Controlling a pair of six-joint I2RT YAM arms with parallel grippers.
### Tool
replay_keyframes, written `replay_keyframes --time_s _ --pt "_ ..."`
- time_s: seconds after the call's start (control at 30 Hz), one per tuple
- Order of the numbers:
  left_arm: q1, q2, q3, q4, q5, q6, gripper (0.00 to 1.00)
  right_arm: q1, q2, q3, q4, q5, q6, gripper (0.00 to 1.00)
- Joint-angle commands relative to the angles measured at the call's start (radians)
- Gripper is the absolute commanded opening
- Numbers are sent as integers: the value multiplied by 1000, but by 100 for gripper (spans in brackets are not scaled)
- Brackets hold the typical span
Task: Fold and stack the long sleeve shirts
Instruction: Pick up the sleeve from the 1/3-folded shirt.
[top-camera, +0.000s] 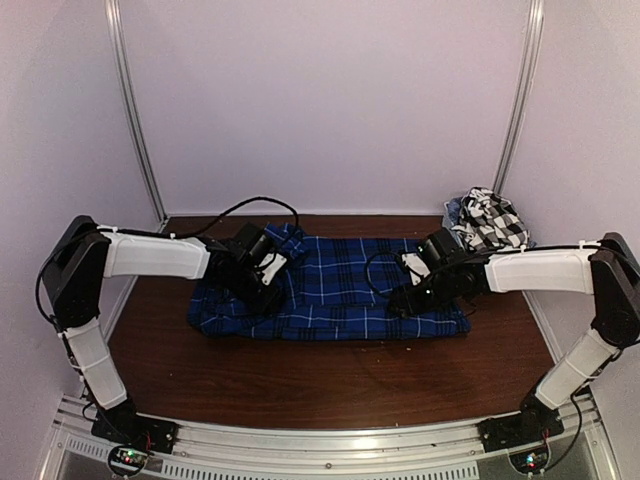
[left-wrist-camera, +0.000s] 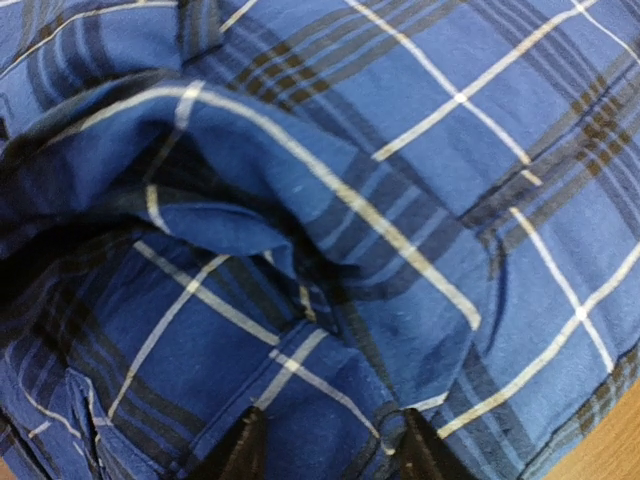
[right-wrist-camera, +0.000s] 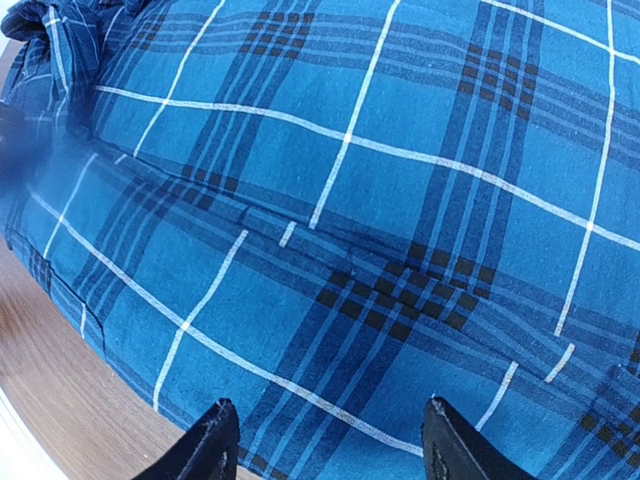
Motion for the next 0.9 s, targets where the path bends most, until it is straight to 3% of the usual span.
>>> replay_keyframes --time_s 0.0,0.27,0.53,0.87 --pt "-2 20 39 -23 -78 9 40 6 -12 -17 21 -4 8 63" --pt "-2 12 57 -45 -119 11 14 6 -9 -20 24 -6 6 63" --pt "-2 -38 34 -19 -13 33 38 6 1 -36 36 -14 8 64" --pt "-2 16 53 -20 28 40 41 7 3 -43 41 -25 8 64"
